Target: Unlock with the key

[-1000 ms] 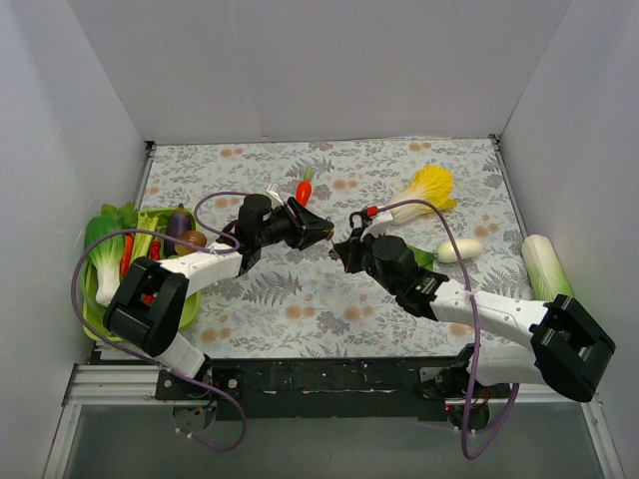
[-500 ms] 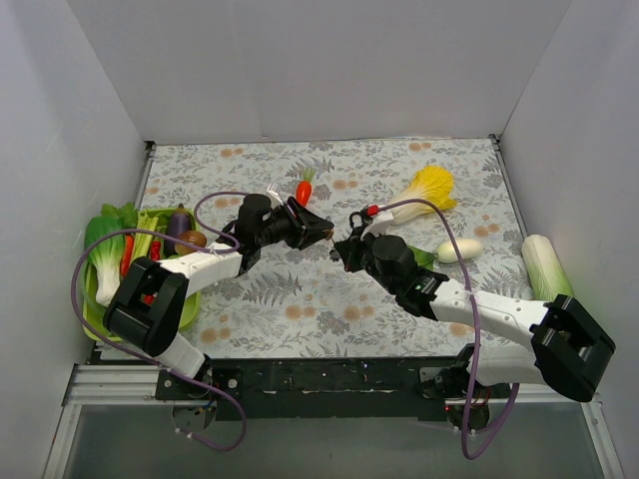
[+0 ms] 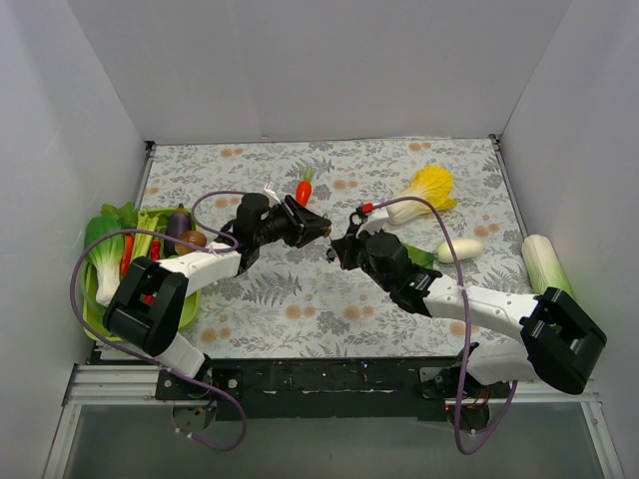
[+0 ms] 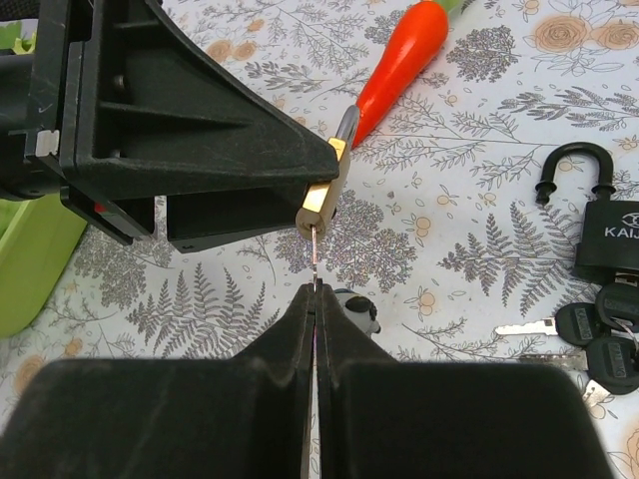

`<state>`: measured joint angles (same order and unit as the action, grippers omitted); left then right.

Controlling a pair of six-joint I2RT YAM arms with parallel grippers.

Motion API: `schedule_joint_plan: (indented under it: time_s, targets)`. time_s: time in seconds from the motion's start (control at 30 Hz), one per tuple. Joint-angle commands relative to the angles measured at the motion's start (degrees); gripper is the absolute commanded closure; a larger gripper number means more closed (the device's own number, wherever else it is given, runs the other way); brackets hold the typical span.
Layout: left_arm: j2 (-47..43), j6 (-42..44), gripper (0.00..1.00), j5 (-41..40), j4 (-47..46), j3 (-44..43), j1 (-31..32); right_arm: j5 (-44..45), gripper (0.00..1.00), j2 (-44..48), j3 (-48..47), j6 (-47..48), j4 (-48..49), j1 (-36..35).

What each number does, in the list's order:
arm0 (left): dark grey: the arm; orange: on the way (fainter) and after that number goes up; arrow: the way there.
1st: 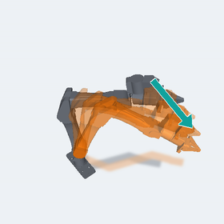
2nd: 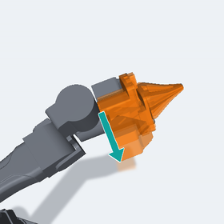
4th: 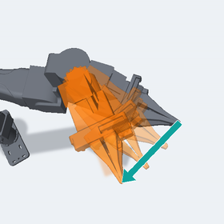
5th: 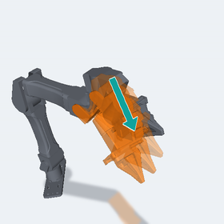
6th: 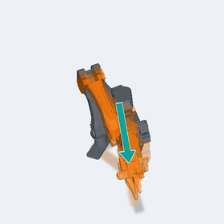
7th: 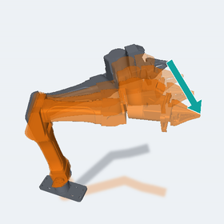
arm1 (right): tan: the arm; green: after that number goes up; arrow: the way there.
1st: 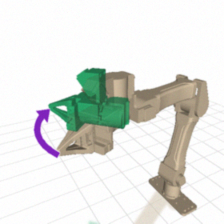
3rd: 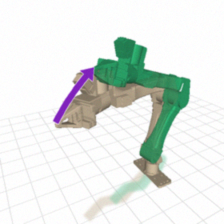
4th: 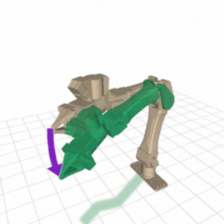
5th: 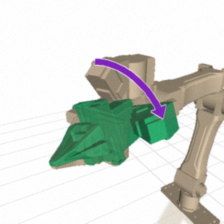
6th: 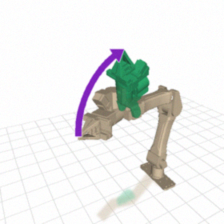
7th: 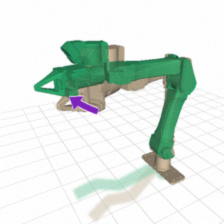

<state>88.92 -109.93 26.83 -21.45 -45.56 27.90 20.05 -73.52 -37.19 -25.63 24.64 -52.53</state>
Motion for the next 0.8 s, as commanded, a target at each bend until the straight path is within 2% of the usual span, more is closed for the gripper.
schedule_joint_plan:
  time_s: [0.0,0.77]
  targets:
    - [-2.44,0.15,1.0,1.82,-1.66,-0.58,0.31,2.71,0.99,-0.93,-3.42,0.49,5.33,0.24]
    - [-2.53,2.7,1.0,0.06,-0.52,-0.93,1.19,2.27,0.99,-4.09,-5.97,0.14,6.73,1.29]
